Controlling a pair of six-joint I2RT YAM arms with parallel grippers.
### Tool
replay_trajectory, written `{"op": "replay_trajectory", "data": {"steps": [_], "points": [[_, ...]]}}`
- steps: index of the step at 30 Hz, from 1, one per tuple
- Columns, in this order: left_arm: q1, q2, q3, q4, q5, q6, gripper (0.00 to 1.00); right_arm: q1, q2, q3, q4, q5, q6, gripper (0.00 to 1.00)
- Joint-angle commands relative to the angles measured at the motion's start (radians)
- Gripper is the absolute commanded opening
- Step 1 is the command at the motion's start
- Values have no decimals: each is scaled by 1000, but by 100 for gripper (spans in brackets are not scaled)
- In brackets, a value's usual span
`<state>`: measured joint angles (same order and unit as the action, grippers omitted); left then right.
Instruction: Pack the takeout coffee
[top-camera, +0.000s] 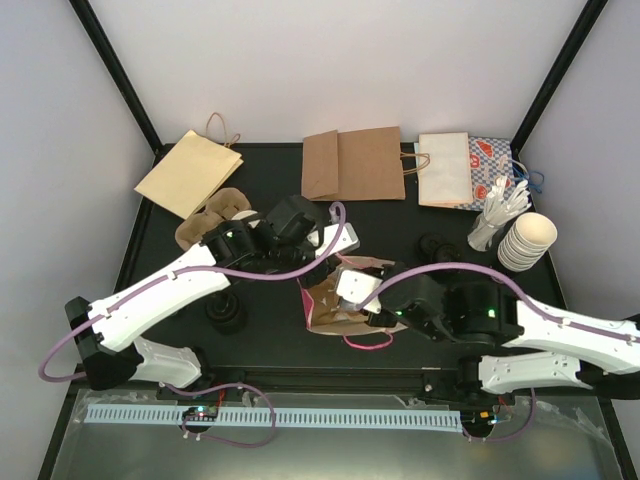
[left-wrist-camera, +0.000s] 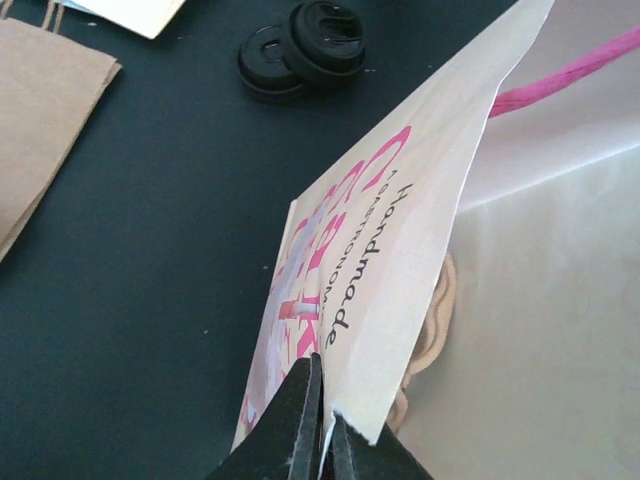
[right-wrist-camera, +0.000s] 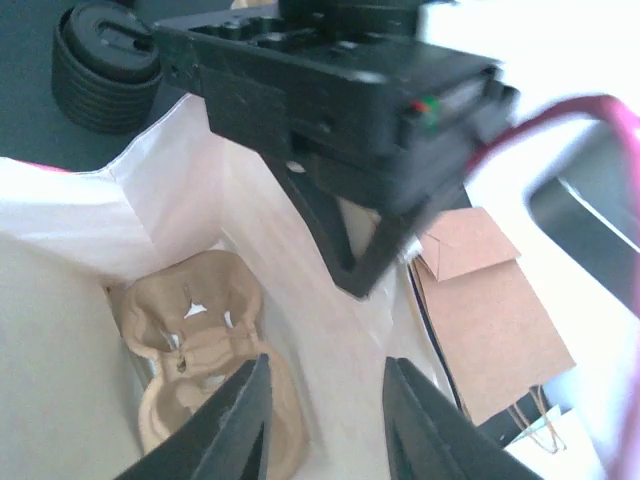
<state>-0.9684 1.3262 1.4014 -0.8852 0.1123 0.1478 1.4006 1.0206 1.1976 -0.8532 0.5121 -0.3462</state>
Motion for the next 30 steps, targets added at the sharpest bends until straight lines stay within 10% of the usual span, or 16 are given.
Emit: {"op": "replay_trajectory", "data": {"steps": [1,13,30], "points": [[54,-11,59,-1,-11,32,2,-35,-65,31,-4,2,149,39],[111,37,74,117,-72,180,2,-372,-125,72,-104,140,724,59],[66,-64,-129,191,-2,159,2,-465,-111,-55,-103,-62,813,66]]}}
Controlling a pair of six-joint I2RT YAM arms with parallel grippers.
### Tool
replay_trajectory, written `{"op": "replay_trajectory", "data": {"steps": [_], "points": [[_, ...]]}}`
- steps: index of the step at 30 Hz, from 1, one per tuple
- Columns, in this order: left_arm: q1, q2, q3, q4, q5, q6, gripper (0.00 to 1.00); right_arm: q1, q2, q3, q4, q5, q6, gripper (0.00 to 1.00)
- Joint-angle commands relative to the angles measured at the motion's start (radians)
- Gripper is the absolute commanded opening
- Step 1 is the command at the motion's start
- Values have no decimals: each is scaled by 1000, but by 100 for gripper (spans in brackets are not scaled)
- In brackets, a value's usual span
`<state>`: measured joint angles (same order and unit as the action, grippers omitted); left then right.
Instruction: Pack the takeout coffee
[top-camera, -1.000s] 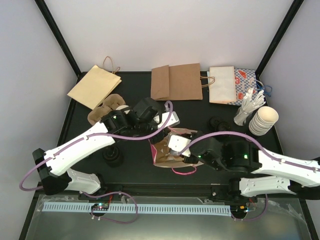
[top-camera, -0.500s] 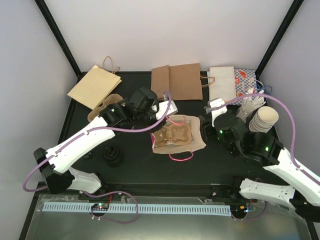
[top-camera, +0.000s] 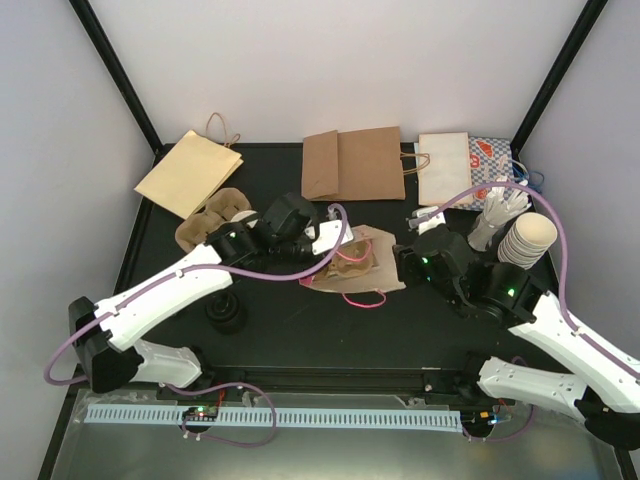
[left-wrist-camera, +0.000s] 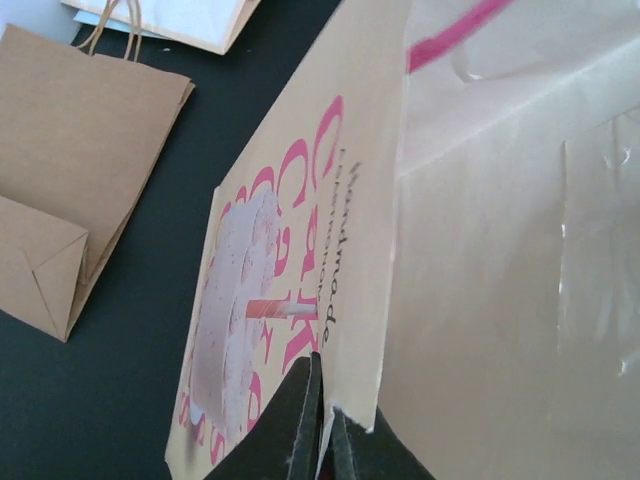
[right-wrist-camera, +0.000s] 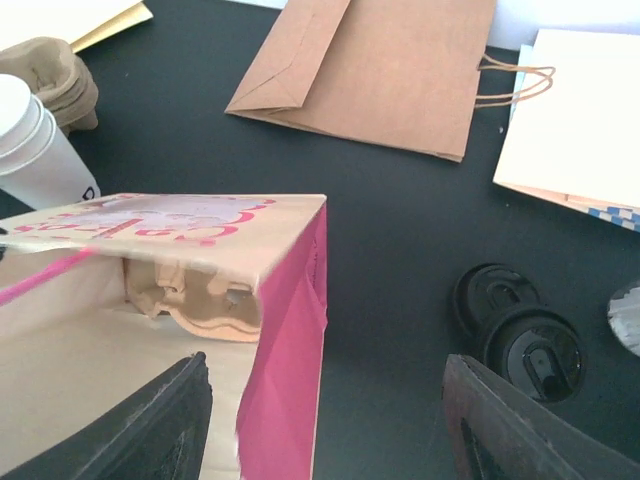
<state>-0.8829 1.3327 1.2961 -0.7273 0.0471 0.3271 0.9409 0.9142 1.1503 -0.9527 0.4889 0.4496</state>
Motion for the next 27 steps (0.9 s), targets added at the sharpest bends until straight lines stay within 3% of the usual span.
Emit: {"op": "replay_trajectory", "data": {"steps": [1,8,27], "points": [[-25,-84,-35,36,67,-29,2,-5,-1,-7,-10,-46,12,66],[-60,-135,-100,53,69,-72,3,-5,-7,20,-24,-166,-37,67],[-194,-201,-173,26,93,-179,4,-5,-110,-90,44,-220,-72,71]]}}
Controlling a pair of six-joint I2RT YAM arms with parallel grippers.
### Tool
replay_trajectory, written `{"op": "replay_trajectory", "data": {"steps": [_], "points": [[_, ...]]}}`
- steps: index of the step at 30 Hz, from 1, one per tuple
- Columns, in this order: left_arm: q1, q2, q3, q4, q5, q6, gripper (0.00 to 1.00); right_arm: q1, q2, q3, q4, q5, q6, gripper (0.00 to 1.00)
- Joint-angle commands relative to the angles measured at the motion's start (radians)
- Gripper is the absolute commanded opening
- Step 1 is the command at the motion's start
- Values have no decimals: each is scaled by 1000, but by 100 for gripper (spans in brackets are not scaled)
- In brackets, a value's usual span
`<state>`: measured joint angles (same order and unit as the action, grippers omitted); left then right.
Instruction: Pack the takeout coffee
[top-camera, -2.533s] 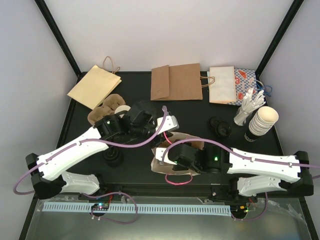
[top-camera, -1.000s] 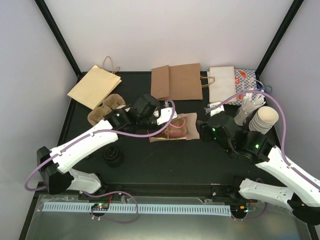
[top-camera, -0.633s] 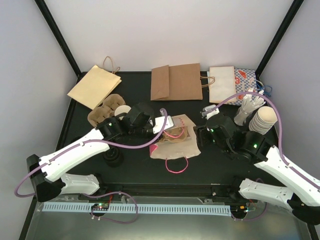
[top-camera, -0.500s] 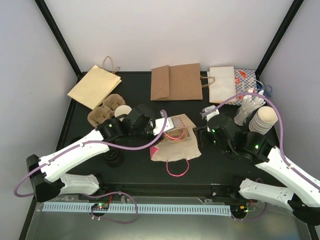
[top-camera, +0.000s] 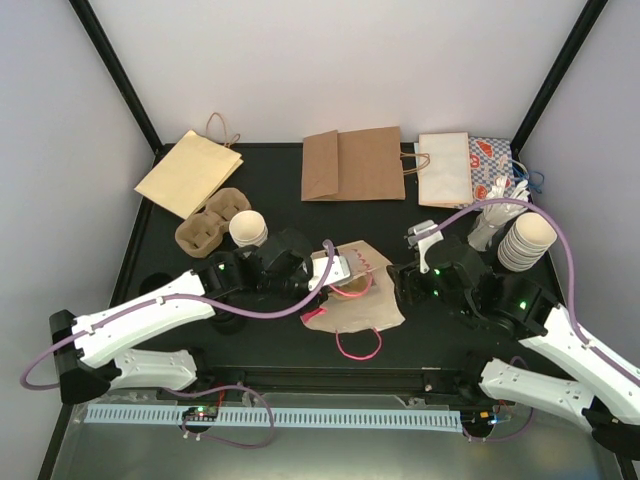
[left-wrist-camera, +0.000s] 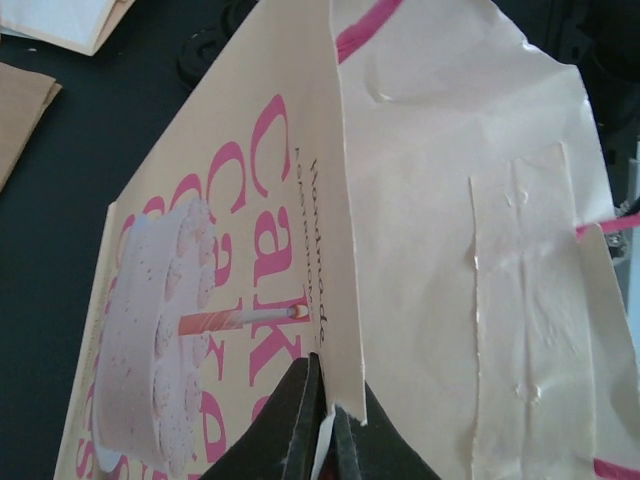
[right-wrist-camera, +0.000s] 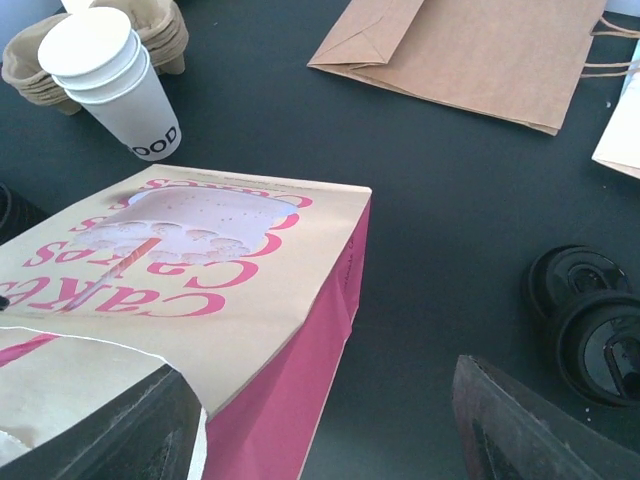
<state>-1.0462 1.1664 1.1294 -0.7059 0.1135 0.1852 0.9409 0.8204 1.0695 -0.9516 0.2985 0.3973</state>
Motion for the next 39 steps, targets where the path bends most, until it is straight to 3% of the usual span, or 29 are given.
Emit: {"op": "replay_trajectory", "data": {"steps": [1,13,23,30,34,39], "points": [[-40,-38,-10,7,24,-42,4,-6,-19,-8,46,-45,-30,72],[-52,-33,57,-21,-149,-37,4,-5,-111,5,88,-86,-102,74],[-52,-35,105,-25,-221,39,4,-6,-156,-27,132,-240,-173,75],[-52,-43,141,-41,-243,87,3,-5,-158,-35,149,-301,-221,75],[-52,-63,144,-26,-263,128,2,-6,-164,-38,174,-410,-263,73],[-52,-56,166,-14,-329,142,2,-6,-100,-16,123,-368,-273,73]]}}
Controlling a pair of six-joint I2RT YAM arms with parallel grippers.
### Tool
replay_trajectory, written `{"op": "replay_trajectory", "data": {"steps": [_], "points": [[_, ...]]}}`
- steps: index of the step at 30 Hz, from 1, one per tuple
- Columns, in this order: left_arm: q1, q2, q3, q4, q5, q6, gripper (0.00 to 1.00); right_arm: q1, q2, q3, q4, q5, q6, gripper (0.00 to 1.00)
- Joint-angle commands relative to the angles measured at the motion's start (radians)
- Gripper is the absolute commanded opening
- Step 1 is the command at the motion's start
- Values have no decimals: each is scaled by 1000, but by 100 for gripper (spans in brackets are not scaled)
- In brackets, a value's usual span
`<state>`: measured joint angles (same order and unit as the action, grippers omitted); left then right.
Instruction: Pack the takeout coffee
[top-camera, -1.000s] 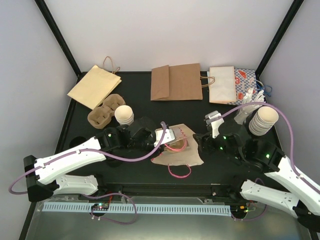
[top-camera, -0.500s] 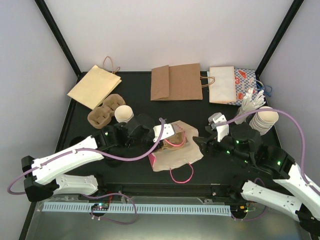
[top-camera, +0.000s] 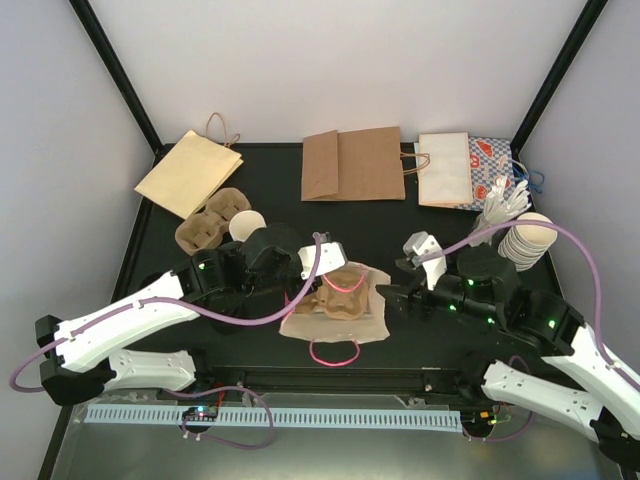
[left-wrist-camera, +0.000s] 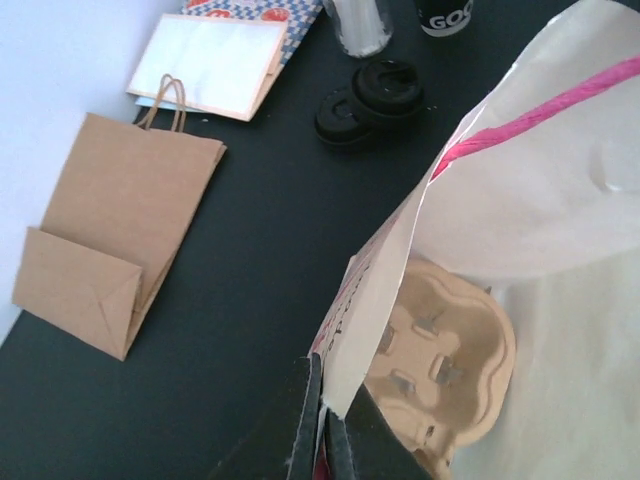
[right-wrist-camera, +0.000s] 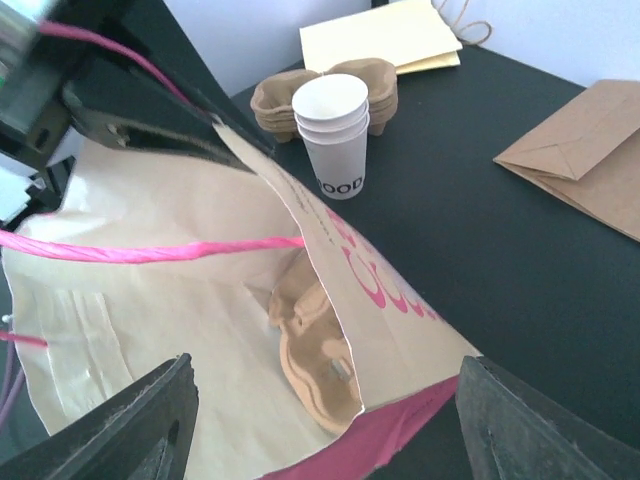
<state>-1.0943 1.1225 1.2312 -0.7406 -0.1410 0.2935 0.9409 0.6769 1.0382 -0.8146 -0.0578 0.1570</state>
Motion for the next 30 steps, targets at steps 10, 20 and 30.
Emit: {"op": "replay_trajectory", "data": {"steps": [10,20,30], "points": [[-3,28,75,47,-175,79,1,-5,57,-37,-7,5,5,77],[-1,52,29,90,-230,99,2,-3,85,-142,16,127,206,77],[20,53,-9,122,-201,100,2,127,137,-228,62,256,418,77]]}}
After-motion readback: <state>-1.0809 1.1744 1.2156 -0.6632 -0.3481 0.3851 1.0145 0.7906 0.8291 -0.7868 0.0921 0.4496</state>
